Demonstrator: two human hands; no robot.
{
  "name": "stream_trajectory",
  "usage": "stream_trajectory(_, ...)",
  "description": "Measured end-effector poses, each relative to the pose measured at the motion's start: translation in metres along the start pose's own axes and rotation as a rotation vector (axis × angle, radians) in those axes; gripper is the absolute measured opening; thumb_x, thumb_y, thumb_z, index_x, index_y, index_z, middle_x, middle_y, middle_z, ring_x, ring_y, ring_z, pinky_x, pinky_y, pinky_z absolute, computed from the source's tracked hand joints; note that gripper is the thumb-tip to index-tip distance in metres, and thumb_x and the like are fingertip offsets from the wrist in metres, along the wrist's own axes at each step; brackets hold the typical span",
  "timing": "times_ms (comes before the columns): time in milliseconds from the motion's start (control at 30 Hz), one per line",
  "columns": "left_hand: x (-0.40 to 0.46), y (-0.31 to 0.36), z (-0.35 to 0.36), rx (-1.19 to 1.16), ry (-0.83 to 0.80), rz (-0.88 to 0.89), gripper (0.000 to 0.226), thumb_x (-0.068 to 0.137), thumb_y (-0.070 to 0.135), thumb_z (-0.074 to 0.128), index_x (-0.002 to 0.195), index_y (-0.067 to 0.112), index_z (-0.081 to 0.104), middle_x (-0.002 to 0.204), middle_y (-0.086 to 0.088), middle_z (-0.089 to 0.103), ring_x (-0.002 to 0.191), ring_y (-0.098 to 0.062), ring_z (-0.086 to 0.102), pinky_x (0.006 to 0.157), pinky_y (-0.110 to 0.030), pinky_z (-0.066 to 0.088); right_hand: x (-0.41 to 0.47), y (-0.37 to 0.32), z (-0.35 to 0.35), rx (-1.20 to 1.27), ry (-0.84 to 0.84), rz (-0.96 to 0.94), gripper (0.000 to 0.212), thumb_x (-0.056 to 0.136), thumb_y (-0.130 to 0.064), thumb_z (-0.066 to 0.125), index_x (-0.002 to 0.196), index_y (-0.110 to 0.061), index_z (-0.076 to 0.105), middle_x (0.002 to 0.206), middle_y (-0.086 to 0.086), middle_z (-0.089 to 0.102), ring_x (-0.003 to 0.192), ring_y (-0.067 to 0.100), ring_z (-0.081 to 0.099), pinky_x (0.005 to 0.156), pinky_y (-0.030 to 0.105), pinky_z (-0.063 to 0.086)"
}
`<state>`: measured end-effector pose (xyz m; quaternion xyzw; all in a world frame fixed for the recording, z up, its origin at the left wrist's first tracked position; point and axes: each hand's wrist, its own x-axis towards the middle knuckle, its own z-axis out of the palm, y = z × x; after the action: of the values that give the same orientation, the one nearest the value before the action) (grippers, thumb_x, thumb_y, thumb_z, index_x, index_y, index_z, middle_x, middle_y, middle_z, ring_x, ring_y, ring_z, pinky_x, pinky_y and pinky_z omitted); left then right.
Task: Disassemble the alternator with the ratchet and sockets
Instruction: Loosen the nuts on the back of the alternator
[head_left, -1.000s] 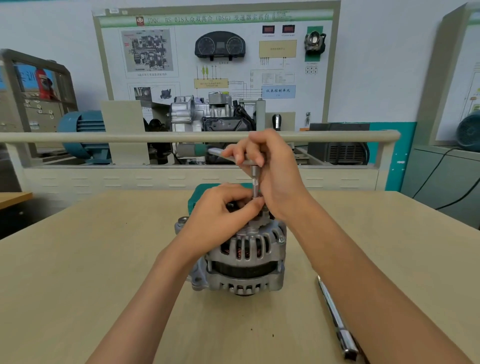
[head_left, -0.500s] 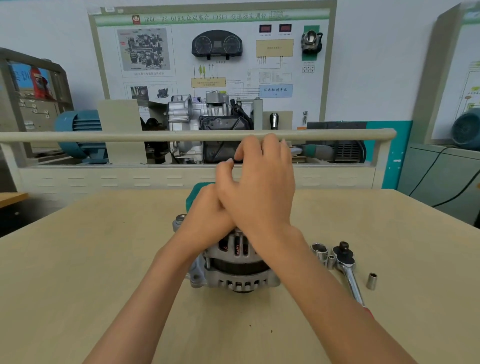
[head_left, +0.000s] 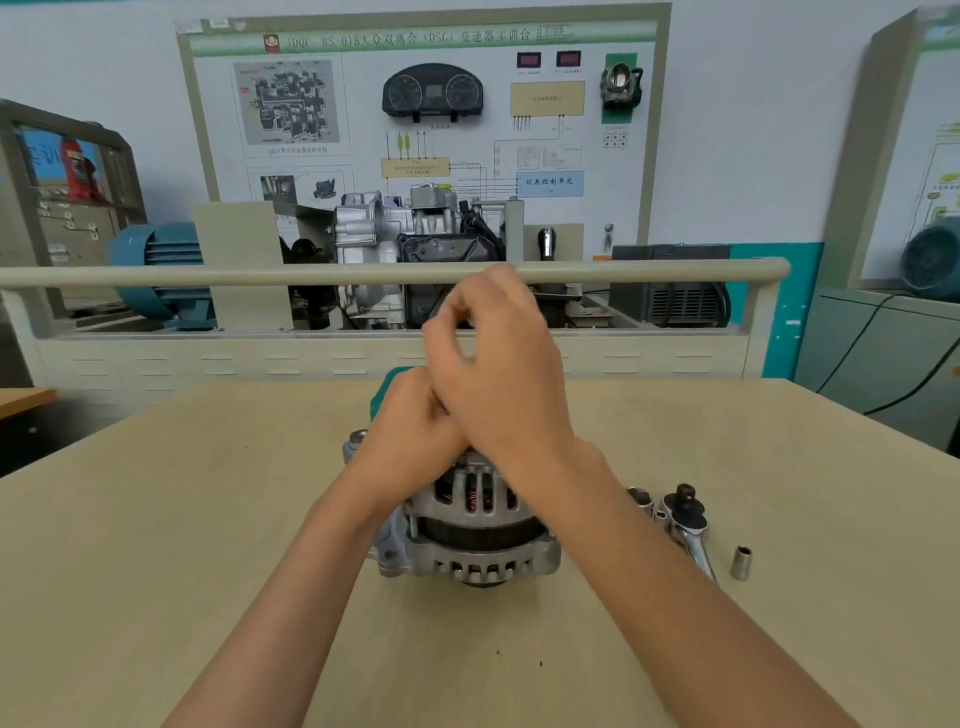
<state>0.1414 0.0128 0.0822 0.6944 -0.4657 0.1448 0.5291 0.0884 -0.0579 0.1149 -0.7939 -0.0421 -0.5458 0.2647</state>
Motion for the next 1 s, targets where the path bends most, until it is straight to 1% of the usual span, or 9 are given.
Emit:
stream_trajectory(67,0.001,-0.001,0.001,0.02,0.061,-0.003,0.034,0.081,-0.003,0.064,0.074,0.027,0.05,0.069,0.007,0.056,0.063,0.011,0.053,0.058,-0.011,0.044,-0.006,-0.004,0.005,-0.481,0.053,-0.038,0.019,0.078,-0.021,0.051,0.087,-0.006,0.058,0.09,0.009,0.054,0.092,0.026,0.05,0.099,0.037,0.039)
stream_trajectory(167,0.001,-0.003,0.001,0.019,0.068,0.008,0.04,0.083,-0.006,0.062,0.074,0.03,0.047,0.067,0.014,0.052,0.062,0.017,0.052,0.057,-0.005,0.044,-0.009,-0.009,0.007,-0.594,0.081,-0.022,0.027,0.076,-0.025,0.049,0.092,-0.005,0.058,0.093,0.01,0.054,0.097,0.029,0.049,0.114,0.041,0.022)
stream_trajectory(300,0.001,-0.001,0.001,0.014,-0.011,-0.037,0.01,0.078,0.015,0.058,0.074,0.007,0.055,0.068,-0.02,0.06,0.062,-0.006,0.048,0.056,-0.031,0.044,0.0,-0.007,0.001,-0.122,0.091,0.039,0.016,0.08,-0.021,0.051,0.067,-0.011,0.049,0.077,0.002,0.048,0.085,0.023,0.046,0.087,0.033,0.039)
stream_trajectory(400,-0.001,0.005,0.001,-0.027,-0.079,-0.016,0.015,0.073,0.022,0.055,0.063,0.015,0.063,0.058,-0.006,0.061,0.056,-0.01,0.051,0.06,-0.026,0.043,0.011,-0.003,-0.005,0.358,0.025,0.152,0.031,0.077,-0.019,0.046,0.049,-0.018,0.033,0.057,-0.005,0.037,0.063,0.012,0.04,0.063,0.025,0.031)
stream_trajectory(600,-0.001,0.003,-0.002,0.004,-0.108,0.029,0.03,0.09,0.019,0.06,0.074,-0.006,0.065,0.072,-0.022,0.059,0.075,-0.031,0.054,0.071,-0.036,0.043,0.025,0.012,-0.013,1.117,-0.225,0.388,0.053,0.092,-0.008,0.036,0.04,-0.016,0.04,0.049,0.0,0.05,0.065,0.013,0.059,0.083,0.027,0.048)
stream_trajectory(700,-0.002,0.005,-0.002,-0.012,-0.122,0.028,0.025,0.087,0.016,0.06,0.068,0.003,0.069,0.068,-0.017,0.064,0.07,-0.027,0.059,0.068,-0.034,0.046,0.016,0.009,-0.009,0.835,-0.102,0.251,0.039,0.086,-0.012,0.043,0.048,-0.014,0.048,0.059,-0.001,0.054,0.072,0.013,0.061,0.075,0.018,0.046)
stream_trajectory(867,-0.001,0.003,-0.002,0.014,-0.007,-0.033,0.036,0.082,-0.002,0.059,0.073,0.031,0.048,0.071,-0.005,0.059,0.064,-0.001,0.052,0.065,-0.026,0.046,-0.005,0.0,0.002,-0.405,0.019,-0.018,0.017,0.08,-0.02,0.051,0.088,-0.006,0.056,0.093,0.009,0.052,0.092,0.025,0.048,0.092,0.037,0.041)
stream_trajectory(933,-0.001,0.003,-0.003,0.031,0.011,-0.022,0.041,0.084,-0.003,0.061,0.081,0.035,0.046,0.077,0.008,0.059,0.069,0.016,0.054,0.071,-0.009,0.044,-0.009,-0.004,0.002,-0.598,0.071,-0.015,0.024,0.077,-0.026,0.051,0.091,-0.007,0.054,0.093,0.009,0.052,0.093,0.028,0.047,0.103,0.042,0.034)
stream_trajectory(1000,-0.001,0.003,-0.002,0.035,-0.015,-0.026,0.034,0.084,-0.001,0.06,0.079,0.031,0.048,0.08,-0.007,0.065,0.068,0.01,0.054,0.076,-0.017,0.047,-0.008,-0.005,0.001,-0.586,0.049,-0.01,0.026,0.078,-0.029,0.048,0.091,-0.008,0.055,0.092,0.008,0.051,0.093,0.027,0.046,0.103,0.039,0.031)
